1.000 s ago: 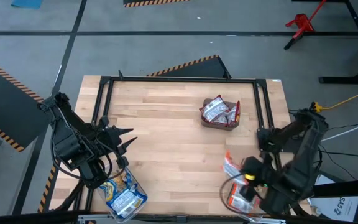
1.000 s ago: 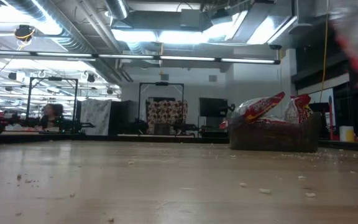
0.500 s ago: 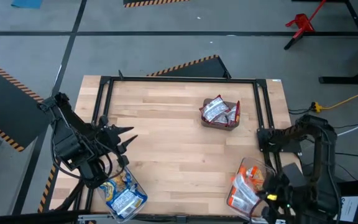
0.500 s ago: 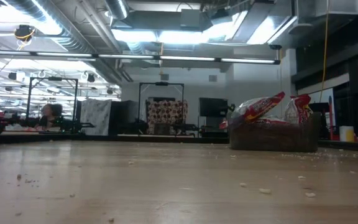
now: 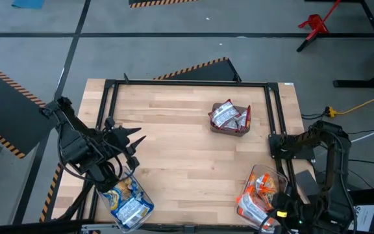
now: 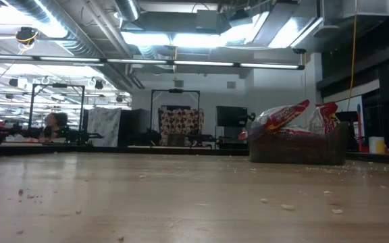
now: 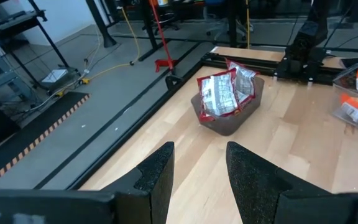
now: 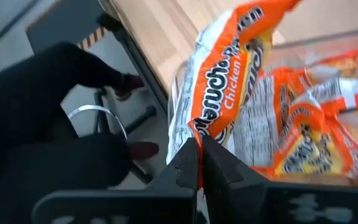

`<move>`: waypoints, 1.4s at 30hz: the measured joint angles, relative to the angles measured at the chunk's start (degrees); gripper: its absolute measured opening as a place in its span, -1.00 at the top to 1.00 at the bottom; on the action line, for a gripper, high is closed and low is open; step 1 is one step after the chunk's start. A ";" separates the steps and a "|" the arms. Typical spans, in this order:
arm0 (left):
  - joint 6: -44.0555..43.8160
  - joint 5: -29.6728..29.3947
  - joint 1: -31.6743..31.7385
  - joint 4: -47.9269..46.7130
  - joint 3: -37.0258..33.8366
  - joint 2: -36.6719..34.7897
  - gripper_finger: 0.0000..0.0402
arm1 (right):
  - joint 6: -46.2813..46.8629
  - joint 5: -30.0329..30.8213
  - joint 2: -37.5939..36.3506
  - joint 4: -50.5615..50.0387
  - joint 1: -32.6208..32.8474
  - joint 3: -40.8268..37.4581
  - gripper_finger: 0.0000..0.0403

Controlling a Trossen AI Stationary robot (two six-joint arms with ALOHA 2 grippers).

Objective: Sort Maruchan noodles
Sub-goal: Put the orange noodle pack into the right transparent bin

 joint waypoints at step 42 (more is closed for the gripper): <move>0.00 0.04 0.00 0.02 0.00 0.00 0.30 | 8.02 -8.96 3.58 -8.50 -1.52 0.04 1.00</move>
